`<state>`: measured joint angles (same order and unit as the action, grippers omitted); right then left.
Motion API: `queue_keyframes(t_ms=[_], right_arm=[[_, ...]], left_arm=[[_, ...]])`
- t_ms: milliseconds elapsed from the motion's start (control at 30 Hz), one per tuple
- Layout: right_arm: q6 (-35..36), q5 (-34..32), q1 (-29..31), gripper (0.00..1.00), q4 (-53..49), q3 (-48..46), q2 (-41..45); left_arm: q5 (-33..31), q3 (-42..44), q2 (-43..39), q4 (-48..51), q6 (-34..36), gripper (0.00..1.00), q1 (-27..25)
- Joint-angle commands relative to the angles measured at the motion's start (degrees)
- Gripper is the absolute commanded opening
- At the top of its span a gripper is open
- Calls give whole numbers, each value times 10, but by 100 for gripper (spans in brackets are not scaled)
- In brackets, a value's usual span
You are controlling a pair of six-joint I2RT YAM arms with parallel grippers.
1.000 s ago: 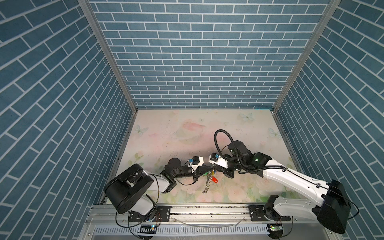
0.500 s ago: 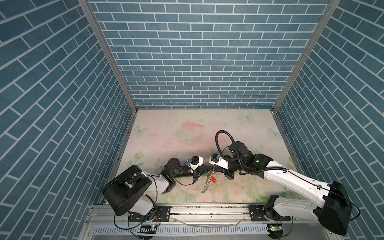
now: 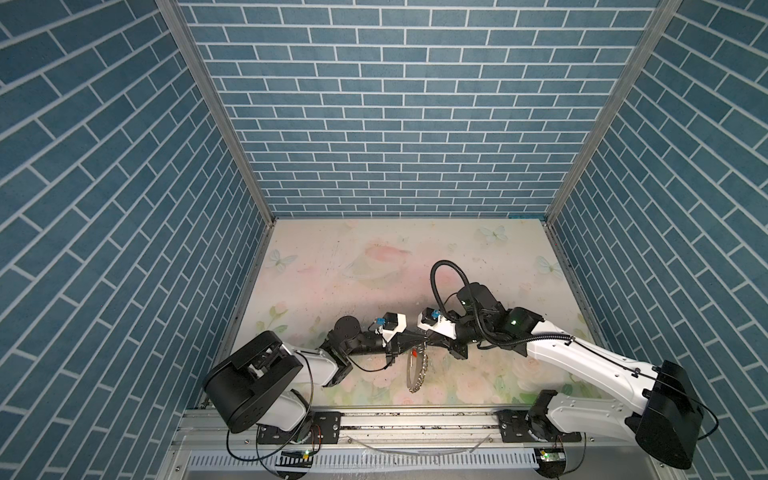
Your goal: Put the keys on the keyring
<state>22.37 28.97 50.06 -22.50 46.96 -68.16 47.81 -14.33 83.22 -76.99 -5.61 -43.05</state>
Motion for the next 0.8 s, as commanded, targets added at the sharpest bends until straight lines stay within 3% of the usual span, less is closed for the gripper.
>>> queue_keyframes(t_ms=[0,433,767], right_arm=[[1,22,2,9,37,-3,-1],[-19,-21,1,16,50,-23,43],[-43,2,2,17,97,-49,62]], left_arm=[[19,-17,-5,-35,-4,0,-7],[18,-12,-5,-35,1,0,-7],[28,-15,1,-36,-3,0,-6]])
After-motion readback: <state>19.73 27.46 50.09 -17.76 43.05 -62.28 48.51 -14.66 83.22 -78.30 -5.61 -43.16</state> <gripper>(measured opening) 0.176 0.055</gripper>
